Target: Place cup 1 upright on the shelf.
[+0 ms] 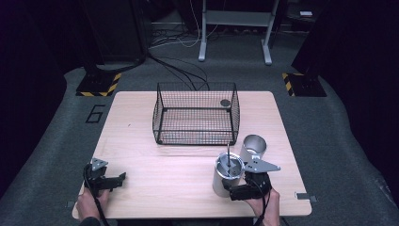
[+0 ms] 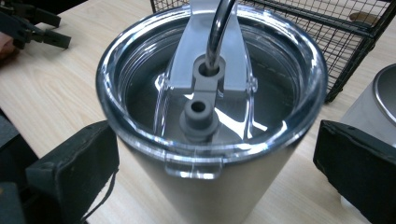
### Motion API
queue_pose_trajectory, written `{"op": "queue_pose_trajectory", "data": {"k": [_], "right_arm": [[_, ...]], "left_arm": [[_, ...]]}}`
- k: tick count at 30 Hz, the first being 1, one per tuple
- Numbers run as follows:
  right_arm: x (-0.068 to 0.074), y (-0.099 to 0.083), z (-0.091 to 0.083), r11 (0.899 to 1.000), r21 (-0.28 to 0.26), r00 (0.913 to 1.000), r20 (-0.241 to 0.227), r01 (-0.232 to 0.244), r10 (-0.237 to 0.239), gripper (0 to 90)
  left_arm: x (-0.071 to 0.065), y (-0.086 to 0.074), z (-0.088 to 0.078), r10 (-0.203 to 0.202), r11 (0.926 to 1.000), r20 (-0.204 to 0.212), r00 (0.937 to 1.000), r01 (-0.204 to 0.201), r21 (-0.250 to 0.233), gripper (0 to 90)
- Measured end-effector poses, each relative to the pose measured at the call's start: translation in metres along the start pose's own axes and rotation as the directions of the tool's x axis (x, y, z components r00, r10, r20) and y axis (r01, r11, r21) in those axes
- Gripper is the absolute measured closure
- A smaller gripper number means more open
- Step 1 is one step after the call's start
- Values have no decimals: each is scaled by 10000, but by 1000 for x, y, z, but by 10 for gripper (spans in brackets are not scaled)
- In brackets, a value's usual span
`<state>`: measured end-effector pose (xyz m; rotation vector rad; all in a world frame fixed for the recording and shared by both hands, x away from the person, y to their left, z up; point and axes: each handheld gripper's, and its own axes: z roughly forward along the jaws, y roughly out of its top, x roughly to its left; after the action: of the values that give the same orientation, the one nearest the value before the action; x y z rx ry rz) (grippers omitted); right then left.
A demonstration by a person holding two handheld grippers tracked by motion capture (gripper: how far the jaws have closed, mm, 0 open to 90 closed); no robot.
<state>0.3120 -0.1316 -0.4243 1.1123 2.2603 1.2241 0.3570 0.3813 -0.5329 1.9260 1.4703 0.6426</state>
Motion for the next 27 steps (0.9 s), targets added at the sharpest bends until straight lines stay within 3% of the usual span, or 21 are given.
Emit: {"op": "queue_pose_trajectory", "data": {"k": [27], "right_arm": [[2,10,21,9990,-450,10000,59,79,-77,0]], "left_arm": [[0,0,0,-17,10000,7,10000,17,-5,3]]}}
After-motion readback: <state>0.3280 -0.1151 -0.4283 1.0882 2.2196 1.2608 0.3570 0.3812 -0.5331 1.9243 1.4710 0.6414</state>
